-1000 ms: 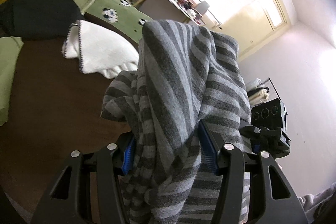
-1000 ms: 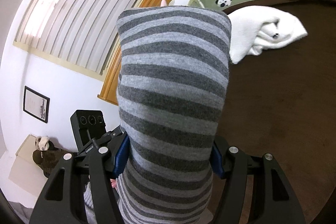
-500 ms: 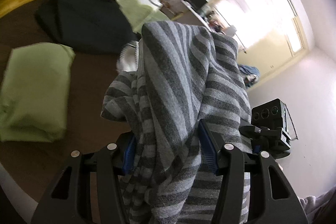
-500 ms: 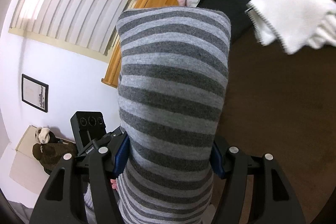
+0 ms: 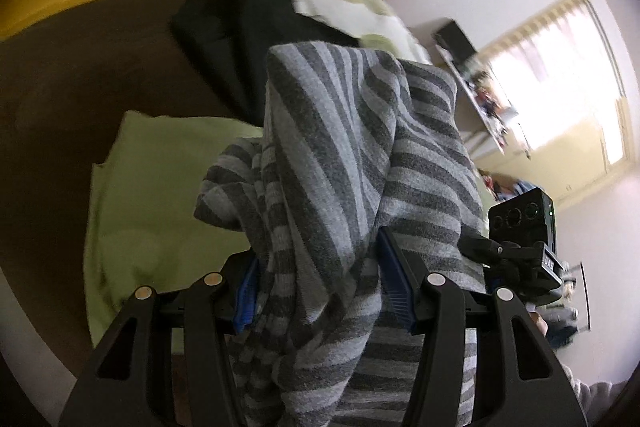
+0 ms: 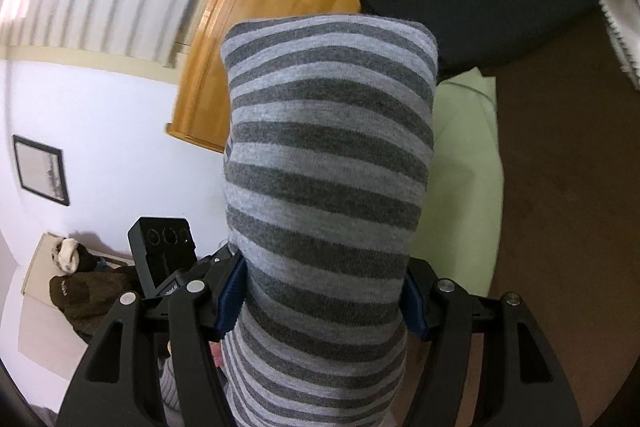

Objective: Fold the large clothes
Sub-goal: 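Carry the lifted hoodie with both tools toward the folded green garment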

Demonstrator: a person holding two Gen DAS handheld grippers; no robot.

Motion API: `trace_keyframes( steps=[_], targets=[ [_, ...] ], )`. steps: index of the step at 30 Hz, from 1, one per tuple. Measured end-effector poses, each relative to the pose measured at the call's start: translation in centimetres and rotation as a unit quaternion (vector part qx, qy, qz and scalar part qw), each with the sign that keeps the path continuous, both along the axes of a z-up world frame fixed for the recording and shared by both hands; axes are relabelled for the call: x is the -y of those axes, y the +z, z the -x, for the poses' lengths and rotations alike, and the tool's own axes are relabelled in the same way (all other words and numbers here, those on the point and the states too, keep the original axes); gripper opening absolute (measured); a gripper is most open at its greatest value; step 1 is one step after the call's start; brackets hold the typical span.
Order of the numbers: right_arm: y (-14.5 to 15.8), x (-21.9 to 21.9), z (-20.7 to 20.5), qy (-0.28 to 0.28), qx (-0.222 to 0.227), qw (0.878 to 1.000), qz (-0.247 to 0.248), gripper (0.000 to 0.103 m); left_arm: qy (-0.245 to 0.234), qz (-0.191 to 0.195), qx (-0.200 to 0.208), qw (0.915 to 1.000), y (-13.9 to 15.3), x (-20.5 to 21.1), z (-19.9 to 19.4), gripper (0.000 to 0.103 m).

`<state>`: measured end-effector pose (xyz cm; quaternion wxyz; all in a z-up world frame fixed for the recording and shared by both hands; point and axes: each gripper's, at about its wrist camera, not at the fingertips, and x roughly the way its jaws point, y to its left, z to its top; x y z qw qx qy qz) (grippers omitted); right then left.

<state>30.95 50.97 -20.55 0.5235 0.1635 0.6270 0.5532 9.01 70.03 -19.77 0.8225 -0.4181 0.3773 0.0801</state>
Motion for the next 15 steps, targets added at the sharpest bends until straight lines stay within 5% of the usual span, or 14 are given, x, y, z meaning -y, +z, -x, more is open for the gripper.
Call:
trace_keyframes(
  steps=[7,12,15],
  targets=[
    [-8.7,-8.1,-0.8,0.038,-0.008,0.999,0.037,0.064,0.039,-0.005,-0.049,0.9980,-7.7,-5.6,-0.1,0.053],
    [-14.4,-10.5,-1.0,0.040,-0.026,0.997,0.064,0.068,0.043,-0.010,-0.087,0.9952,-12.7,-7.5,-0.6,0.053],
    [-16.0,-10.7,-1.1,0.045,-0.023,0.997,0.050,0.072,0.040,-0.023,-0.077,0.9959,-14.0,-7.5,-0.7,0.059]
  ],
)
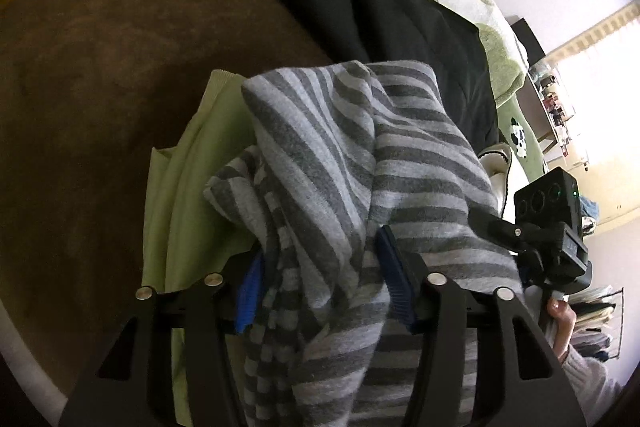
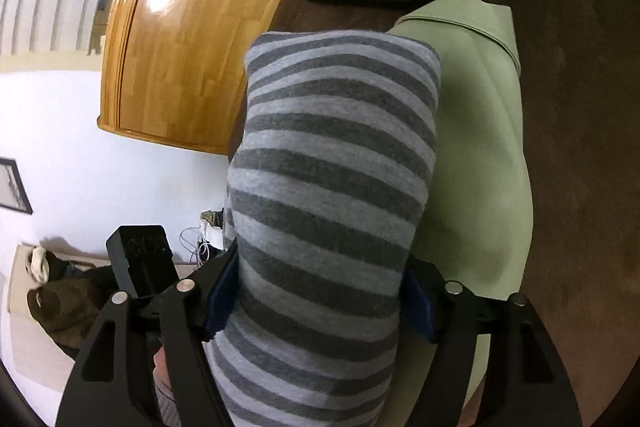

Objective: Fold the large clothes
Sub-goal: 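Carry the lifted hoodie with both tools toward the folded green garment, then lower the hoodie onto the green garment and open both tools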

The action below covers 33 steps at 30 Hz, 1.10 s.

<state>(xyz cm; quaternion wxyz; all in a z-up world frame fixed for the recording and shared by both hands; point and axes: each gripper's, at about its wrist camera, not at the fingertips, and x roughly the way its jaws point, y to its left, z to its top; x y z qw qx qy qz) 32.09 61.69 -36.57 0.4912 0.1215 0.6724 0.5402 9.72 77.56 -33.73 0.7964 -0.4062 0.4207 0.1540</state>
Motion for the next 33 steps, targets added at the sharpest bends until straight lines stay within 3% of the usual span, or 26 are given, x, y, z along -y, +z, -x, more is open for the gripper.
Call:
trace_keyframes(
  steps=[7,14,17,19,25,30,33],
  targets=[
    [-0.8,0.3,-0.7,0.011,-0.004,1.000,-0.009,0.075,0.014,0.007,0.028,0.9995,-1.3,-0.1,1.2,0.064],
    [0.6,0.2,-1.3,0.006,-0.014,1.000,0.019,0.083,0.061,0.023,0.011,0.9978,0.8,0.0,1.5,0.069],
    [2.6,1.5,-2.0,-0.014,0.018,0.999,0.022,0.097,0.072,-0.002,0.021,0.9972,3.3,0.5,2.4,0.090],
    [4.5,2.6,-2.7,-0.028,0.048,0.998,0.025,0.098,0.071,-0.031,0.024,0.9967,5.6,1.4,2.8,0.096],
    [9.4,1.5,-3.3,-0.005,0.160,0.986,0.044,0.098,0.042,-0.066,0.033,0.9964,9.4,5.6,1.9,0.096],
    [11.9,-2.0,-1.2,0.029,0.236,0.970,0.055,0.098,0.027,-0.092,0.016,0.9952,9.0,9.5,0.1,0.096],
    [12.0,-4.3,1.1,0.072,0.296,0.950,0.074,0.098,0.016,-0.100,0.003,0.9949,8.2,11.5,-1.2,0.096]
  ],
)
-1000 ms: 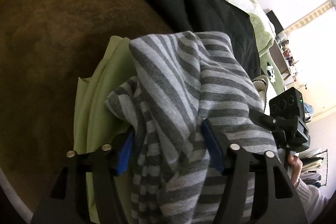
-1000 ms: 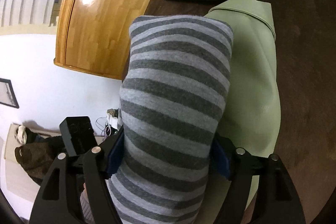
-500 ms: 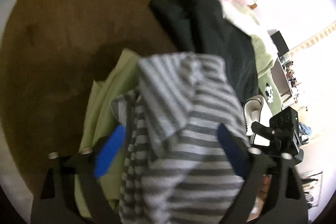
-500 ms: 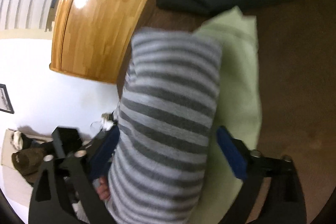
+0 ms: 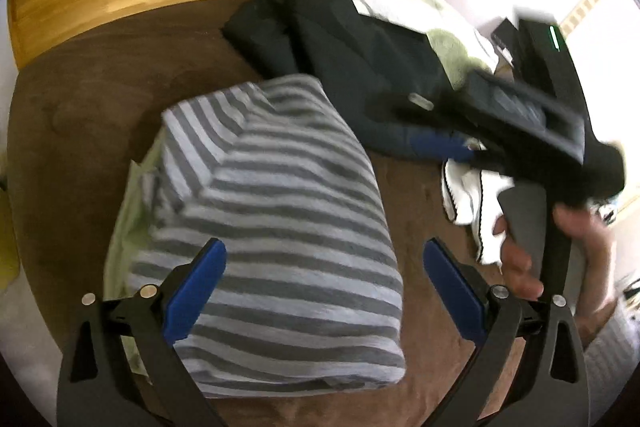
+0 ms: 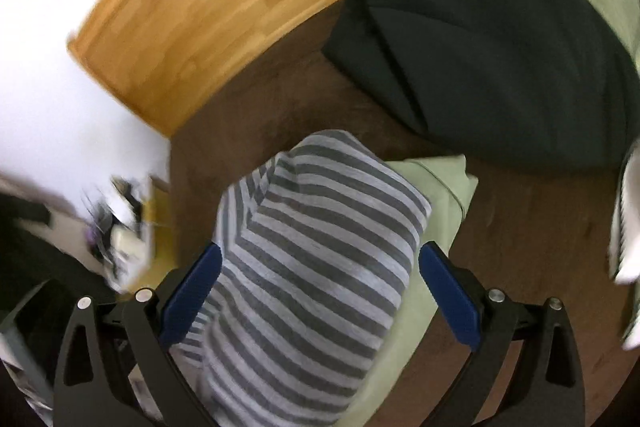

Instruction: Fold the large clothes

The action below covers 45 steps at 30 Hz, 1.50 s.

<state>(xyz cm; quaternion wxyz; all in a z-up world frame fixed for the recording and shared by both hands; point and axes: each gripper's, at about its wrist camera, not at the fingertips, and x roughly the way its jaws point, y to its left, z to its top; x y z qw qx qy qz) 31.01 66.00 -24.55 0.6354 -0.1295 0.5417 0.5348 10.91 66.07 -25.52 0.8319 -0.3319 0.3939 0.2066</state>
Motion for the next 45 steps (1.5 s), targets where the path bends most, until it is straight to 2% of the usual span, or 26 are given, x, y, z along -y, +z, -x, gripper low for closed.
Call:
trace_keyframes(
  steps=[5,10,12,15,24,31,36,40,45],
  targets=[
    [-2.2,-2.7,2.9,0.056,0.053,0.996,0.046,0.093,0.001,-0.015,-0.010,0.9998,-1.7,1.9,-0.1,0.096],
    [-5.2,-4.5,4.7,0.089,0.103,0.987,0.084,0.096,-0.030,-0.029,-0.045,0.9981,-4.7,3.7,0.3,0.096],
    [-6.3,-5.0,4.6,0.095,0.100,0.986,0.094,0.098,-0.026,-0.031,-0.032,0.9986,-5.5,4.1,1.1,0.096],
    [-7.4,-5.4,4.3,0.094,0.095,0.986,0.098,0.098,0.002,-0.010,-0.006,0.9999,-6.2,3.7,2.1,0.097],
    [-7.5,-4.7,3.9,0.084,0.087,0.990,0.073,0.099,0.003,-0.036,-0.001,0.9994,-6.2,4.4,2.1,0.097],
    [-5.5,-3.9,3.8,0.083,0.090,0.990,0.065,0.098,-0.001,-0.042,-0.016,0.9990,-5.2,4.9,1.9,0.097],
    [-3.2,-2.9,4.1,0.083,0.089,0.991,0.055,0.098,0.005,-0.037,-0.015,0.9992,-3.3,4.8,2.6,0.097],
    [0.1,-1.0,4.7,0.072,0.101,0.992,0.034,0.098,0.016,-0.043,-0.020,0.9987,-0.9,4.8,3.8,0.097],
    [5.0,2.2,6.0,0.065,0.130,0.989,0.010,0.098,0.024,-0.076,-0.029,0.9964,2.9,5.2,5.2,0.097]
  ],
)
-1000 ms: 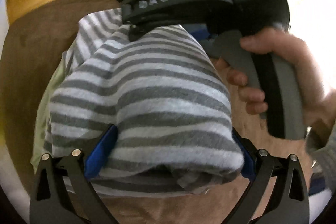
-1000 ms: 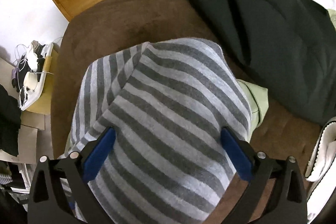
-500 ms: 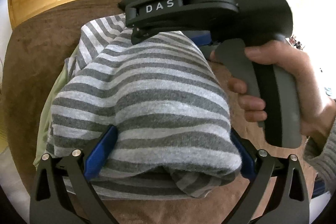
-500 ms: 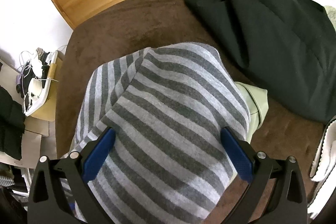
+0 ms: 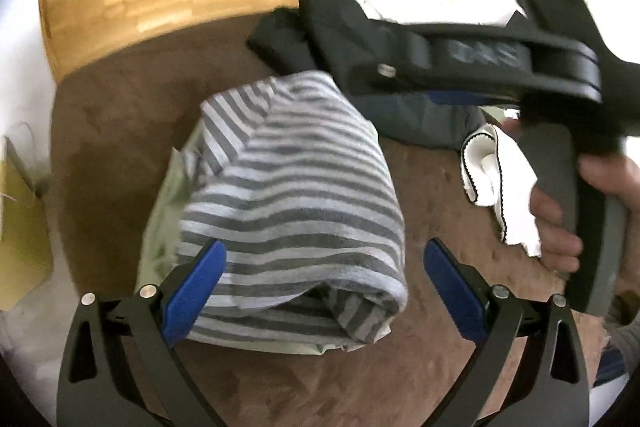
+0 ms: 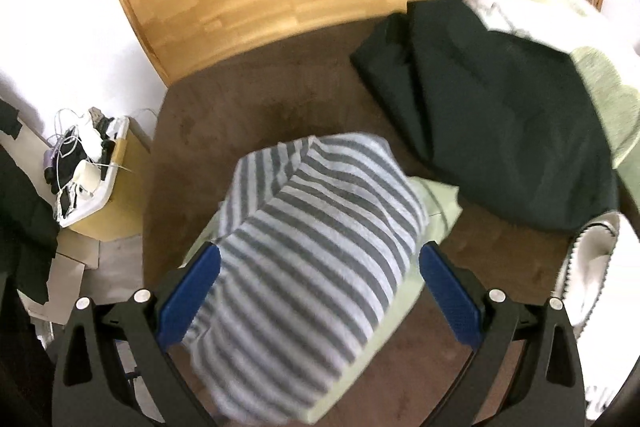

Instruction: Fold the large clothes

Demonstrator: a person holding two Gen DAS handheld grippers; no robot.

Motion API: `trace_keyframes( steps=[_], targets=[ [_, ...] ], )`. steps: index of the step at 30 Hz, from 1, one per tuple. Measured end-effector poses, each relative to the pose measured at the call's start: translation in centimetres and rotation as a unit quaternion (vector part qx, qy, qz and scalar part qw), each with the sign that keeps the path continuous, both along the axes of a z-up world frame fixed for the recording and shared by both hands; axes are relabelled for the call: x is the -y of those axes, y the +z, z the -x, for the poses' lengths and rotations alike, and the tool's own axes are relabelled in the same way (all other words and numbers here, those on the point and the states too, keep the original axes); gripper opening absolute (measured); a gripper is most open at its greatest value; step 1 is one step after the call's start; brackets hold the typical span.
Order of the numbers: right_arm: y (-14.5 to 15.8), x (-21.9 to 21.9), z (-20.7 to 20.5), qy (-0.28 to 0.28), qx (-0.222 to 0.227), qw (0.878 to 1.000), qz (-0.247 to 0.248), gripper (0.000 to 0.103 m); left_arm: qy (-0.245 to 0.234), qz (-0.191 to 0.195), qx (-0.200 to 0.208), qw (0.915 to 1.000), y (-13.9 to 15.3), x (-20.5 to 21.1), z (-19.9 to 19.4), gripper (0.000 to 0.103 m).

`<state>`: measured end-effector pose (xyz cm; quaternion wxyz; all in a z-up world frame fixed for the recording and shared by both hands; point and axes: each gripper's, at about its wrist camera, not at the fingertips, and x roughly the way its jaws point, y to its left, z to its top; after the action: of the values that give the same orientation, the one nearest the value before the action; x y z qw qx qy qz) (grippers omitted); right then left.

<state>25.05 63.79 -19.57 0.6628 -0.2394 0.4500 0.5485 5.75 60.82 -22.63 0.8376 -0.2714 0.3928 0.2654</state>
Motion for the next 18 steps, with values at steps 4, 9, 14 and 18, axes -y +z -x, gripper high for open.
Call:
trace_keyframes(
  steps=[4,9,14,18],
  targets=[
    [4.3,3.7,1.3,-0.005,0.026,0.999,-0.029,0.098,-0.005,-0.043,-0.021,0.9988,3.3,1.8,1.1,0.097],
    [8.2,9.1,3.1,-0.016,0.035,0.998,-0.048,0.098,-0.008,-0.075,-0.029,0.9967,7.6,5.2,2.7,0.097],
    [11.2,16.1,4.8,-0.046,0.040,0.996,-0.064,0.098,0.005,-0.082,-0.022,0.9964,10.3,8.9,4.8,0.097],
    [14.0,22.6,6.5,-0.067,0.030,0.995,-0.068,0.098,0.011,-0.082,-0.019,0.9964,13.0,12.9,7.0,0.097]
  ],
)
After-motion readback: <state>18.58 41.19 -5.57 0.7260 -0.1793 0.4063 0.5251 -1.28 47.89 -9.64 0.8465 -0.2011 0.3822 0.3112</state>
